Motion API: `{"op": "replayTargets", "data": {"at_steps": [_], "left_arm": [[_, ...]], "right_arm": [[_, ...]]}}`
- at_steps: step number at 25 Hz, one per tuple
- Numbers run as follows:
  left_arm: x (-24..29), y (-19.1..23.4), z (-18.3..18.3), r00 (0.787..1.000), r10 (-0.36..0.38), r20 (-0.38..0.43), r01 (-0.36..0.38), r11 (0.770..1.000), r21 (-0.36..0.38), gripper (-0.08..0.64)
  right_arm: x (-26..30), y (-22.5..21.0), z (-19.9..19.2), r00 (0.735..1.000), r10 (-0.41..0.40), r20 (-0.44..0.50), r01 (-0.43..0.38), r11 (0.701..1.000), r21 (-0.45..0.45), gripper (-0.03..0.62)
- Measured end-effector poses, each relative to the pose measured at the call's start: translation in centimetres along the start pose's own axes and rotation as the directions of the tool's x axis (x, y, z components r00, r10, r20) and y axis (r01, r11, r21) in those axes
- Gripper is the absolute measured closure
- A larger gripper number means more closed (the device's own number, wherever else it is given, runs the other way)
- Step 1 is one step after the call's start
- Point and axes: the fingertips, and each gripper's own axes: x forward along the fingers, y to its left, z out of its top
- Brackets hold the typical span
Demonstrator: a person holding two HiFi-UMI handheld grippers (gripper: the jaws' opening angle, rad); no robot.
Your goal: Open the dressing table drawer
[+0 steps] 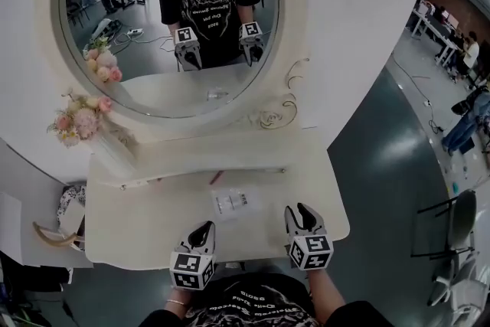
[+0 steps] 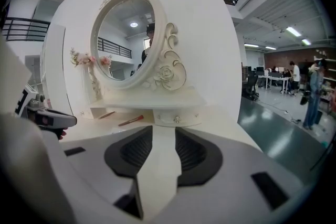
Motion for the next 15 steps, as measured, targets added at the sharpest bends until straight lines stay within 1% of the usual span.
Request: {"op": "replayTargets", "data": {"at_steps": [5, 10, 15], "left_arm": [[-0.4, 1.1, -0.3, 0.998, 0.062, -0.008, -0.062, 0.998, -0.025, 0.543], [-0.7, 2.5, -1.0, 0.991, 0.128, -0.025, -0.129, 0.99, -0.053, 0.543], [-0.2, 2.8, -0.5, 0.987, 0.161, -0.019, -0.162, 0.985, -0.065, 0.543]], "right_arm": [[3.0, -0.7, 0.8, 1.0, 0.016, -0.013, -0.016, 1.0, -0.004, 0.463], [6.0, -1.5, 1.9, 0.999, 0.024, -0.022, -0.024, 1.0, -0.016, 0.463], [8.3, -2.2, 1.9, 0.998, 0.038, -0.051, -0.039, 0.999, -0.022, 0.46]]}}
